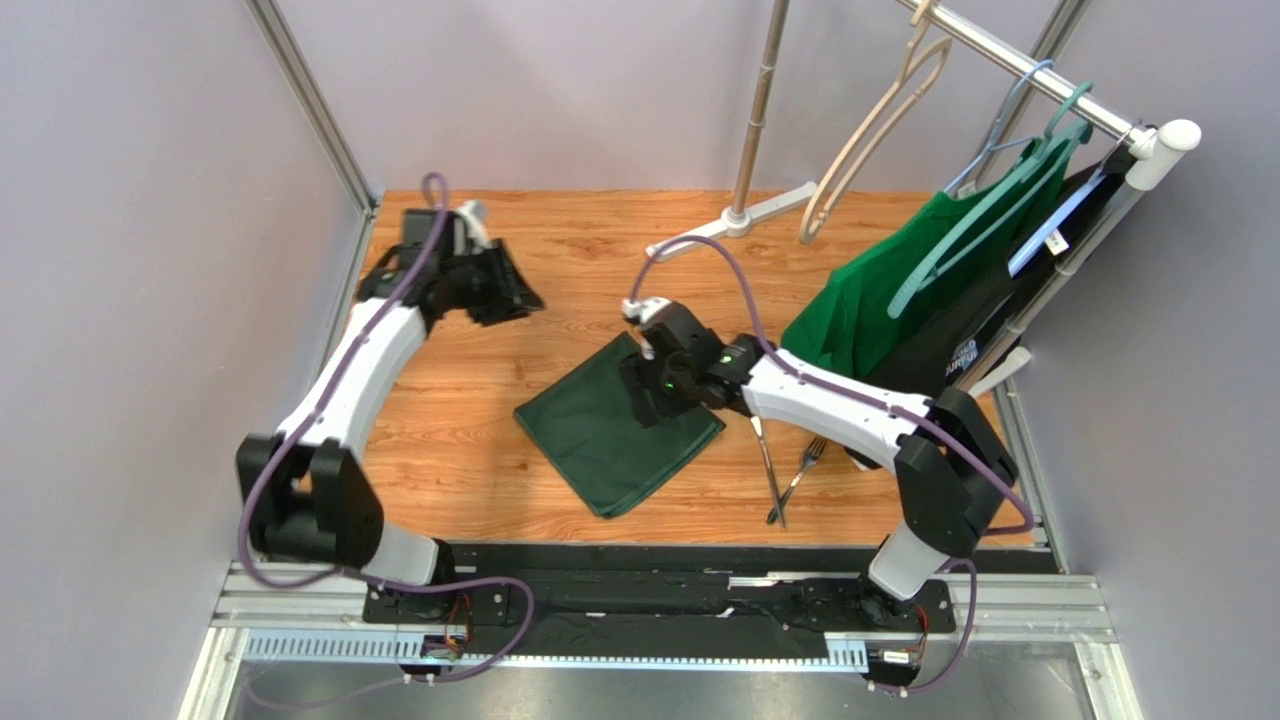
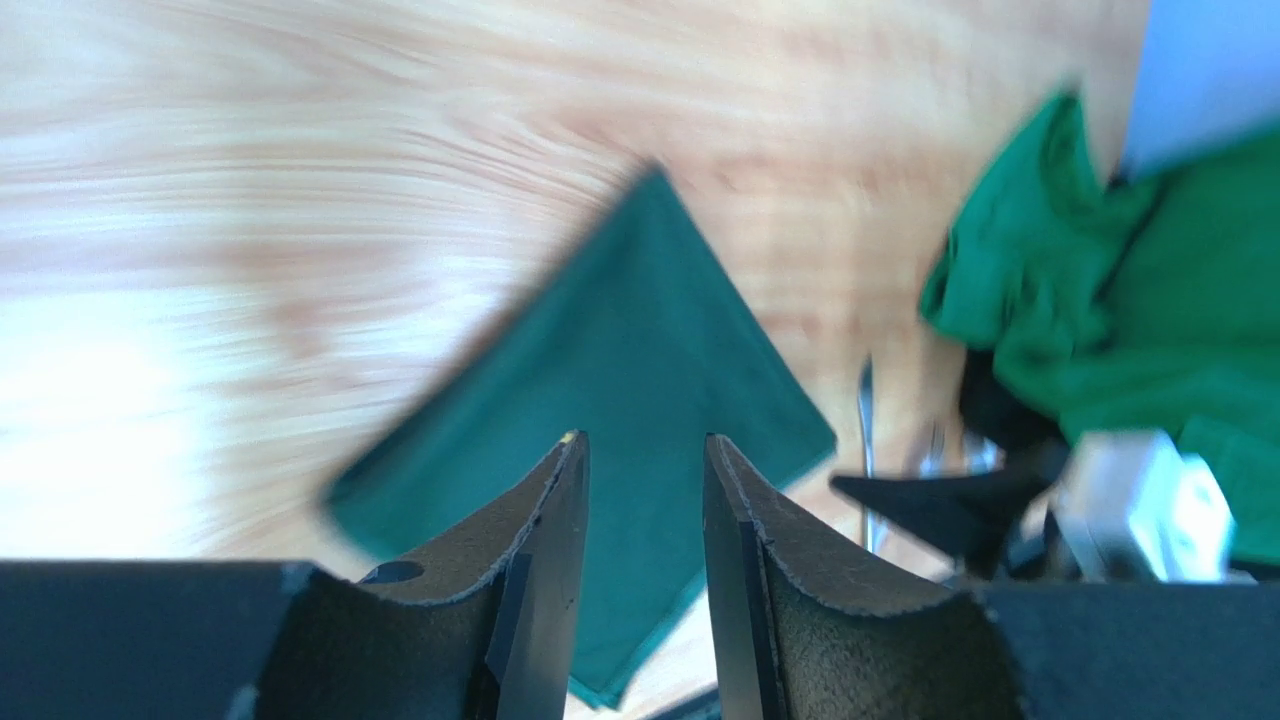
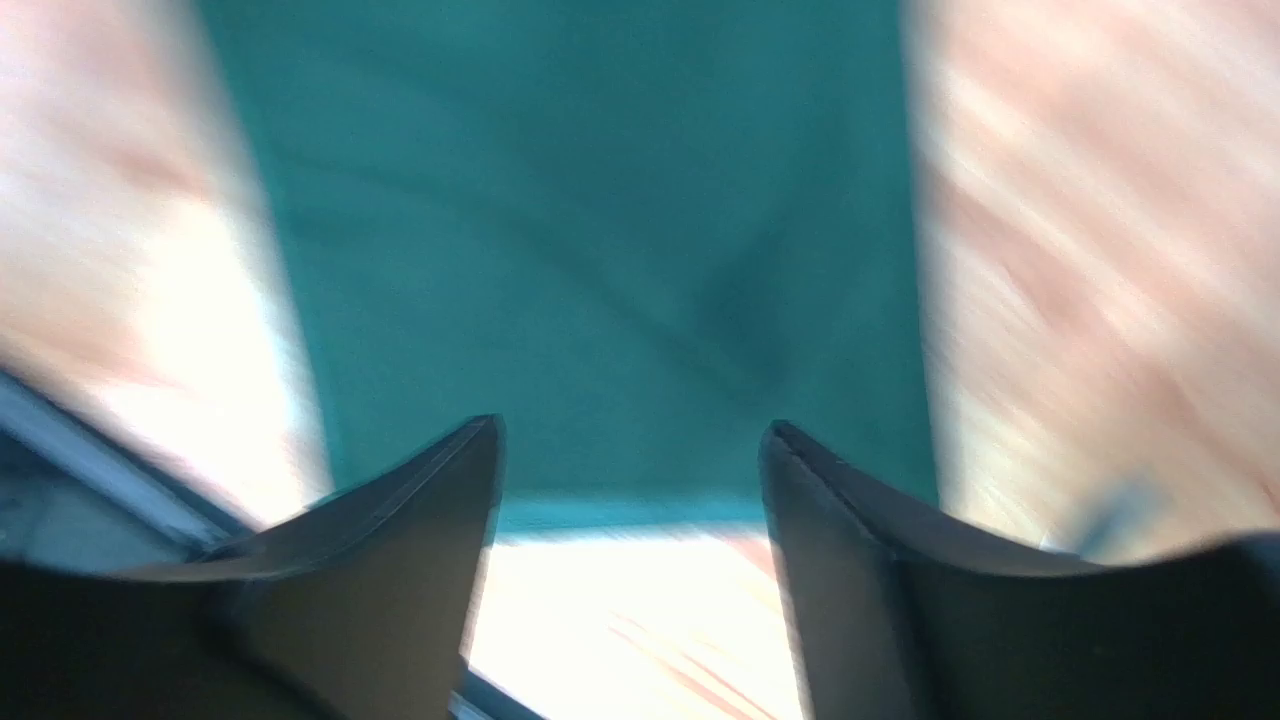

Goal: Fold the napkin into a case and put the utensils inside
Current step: Fold the lower triangle-folded napkin at the center of the board.

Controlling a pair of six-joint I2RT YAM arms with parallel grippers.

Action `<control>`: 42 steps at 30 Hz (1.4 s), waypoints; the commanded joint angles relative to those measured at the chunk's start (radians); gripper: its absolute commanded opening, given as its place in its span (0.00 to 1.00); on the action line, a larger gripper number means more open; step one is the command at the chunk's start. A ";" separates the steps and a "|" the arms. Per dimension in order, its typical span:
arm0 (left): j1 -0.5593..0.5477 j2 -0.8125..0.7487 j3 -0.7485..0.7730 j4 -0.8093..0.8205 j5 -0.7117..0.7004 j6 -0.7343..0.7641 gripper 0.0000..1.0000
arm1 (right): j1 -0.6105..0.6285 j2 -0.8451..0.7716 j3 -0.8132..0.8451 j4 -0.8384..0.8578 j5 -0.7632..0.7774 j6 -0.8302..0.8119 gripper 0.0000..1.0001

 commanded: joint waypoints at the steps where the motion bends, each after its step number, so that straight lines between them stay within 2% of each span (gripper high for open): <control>1: 0.188 -0.083 -0.184 -0.098 0.021 0.028 0.42 | 0.151 0.174 0.219 -0.030 0.021 -0.086 0.75; 2: 0.210 -0.090 -0.207 -0.098 0.041 0.026 0.42 | 0.170 0.209 0.299 -0.055 0.014 -0.102 0.78; 5: 0.265 -0.138 -0.282 -0.090 0.049 0.005 0.42 | 0.222 0.327 0.419 -0.099 0.004 -0.129 0.75; 8: 0.330 -0.238 -0.367 -0.035 0.051 -0.021 0.42 | 0.244 0.385 0.433 -0.093 -0.009 -0.137 0.75; 11: 0.335 -0.291 -0.396 -0.023 0.063 -0.021 0.42 | 0.257 0.407 0.430 -0.069 -0.028 -0.132 0.75; 16: 0.335 -0.265 -0.437 0.011 0.115 -0.026 0.42 | 0.267 0.476 0.465 -0.084 -0.029 -0.126 0.75; 21: 0.335 -0.247 -0.477 0.031 0.132 -0.040 0.42 | 0.282 0.507 0.454 -0.076 -0.029 -0.103 0.70; 27: 0.335 -0.193 -0.477 0.034 0.135 -0.049 0.48 | 0.309 0.582 0.459 -0.082 0.000 -0.071 0.65; 30: 0.335 -0.147 -0.473 0.037 0.155 -0.040 0.48 | 0.316 0.591 0.433 -0.075 0.032 -0.036 0.56; 31: 0.335 -0.138 -0.476 0.037 0.159 -0.037 0.48 | 0.317 0.589 0.424 -0.069 0.041 -0.021 0.49; 35: 0.335 -0.120 -0.491 0.052 0.160 -0.044 0.48 | 0.317 0.573 0.413 -0.061 0.059 -0.001 0.35; 37: 0.333 -0.118 -0.497 0.061 0.166 -0.055 0.48 | 0.316 0.568 0.424 -0.061 0.047 0.006 0.26; 39: 0.328 -0.120 -0.496 0.060 0.181 -0.058 0.48 | 0.313 0.557 0.428 -0.056 0.026 0.021 0.23; 40: 0.321 -0.121 -0.493 0.055 0.186 -0.055 0.48 | 0.310 0.551 0.424 -0.046 0.012 0.030 0.14; 42: 0.312 -0.133 -0.493 0.036 0.176 -0.053 0.48 | 0.293 0.527 0.411 -0.023 -0.057 0.058 0.09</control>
